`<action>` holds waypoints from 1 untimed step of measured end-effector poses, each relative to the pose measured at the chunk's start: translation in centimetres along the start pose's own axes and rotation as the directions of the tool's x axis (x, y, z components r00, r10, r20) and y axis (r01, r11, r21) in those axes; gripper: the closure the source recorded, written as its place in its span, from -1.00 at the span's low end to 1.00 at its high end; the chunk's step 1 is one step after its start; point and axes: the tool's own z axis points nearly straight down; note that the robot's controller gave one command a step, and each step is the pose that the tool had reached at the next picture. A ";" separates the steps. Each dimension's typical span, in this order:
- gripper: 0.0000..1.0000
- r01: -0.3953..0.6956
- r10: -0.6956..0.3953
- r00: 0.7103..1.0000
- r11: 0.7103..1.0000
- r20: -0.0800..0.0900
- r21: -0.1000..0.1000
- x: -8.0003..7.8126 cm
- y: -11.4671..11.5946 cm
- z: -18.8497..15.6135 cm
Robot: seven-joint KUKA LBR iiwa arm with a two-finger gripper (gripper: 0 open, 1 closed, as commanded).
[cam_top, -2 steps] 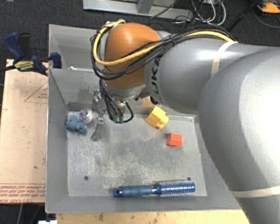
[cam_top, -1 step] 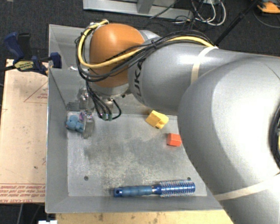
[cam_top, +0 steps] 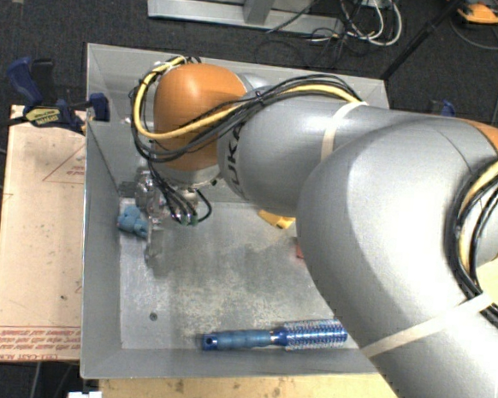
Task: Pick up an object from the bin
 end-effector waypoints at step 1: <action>1.00 -0.001 0.001 1.000 1.000 0.004 -0.002 -0.1 0.0 -0.3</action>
Offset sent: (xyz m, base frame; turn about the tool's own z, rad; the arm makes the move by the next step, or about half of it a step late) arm 0.0000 0.0000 0.0000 0.0000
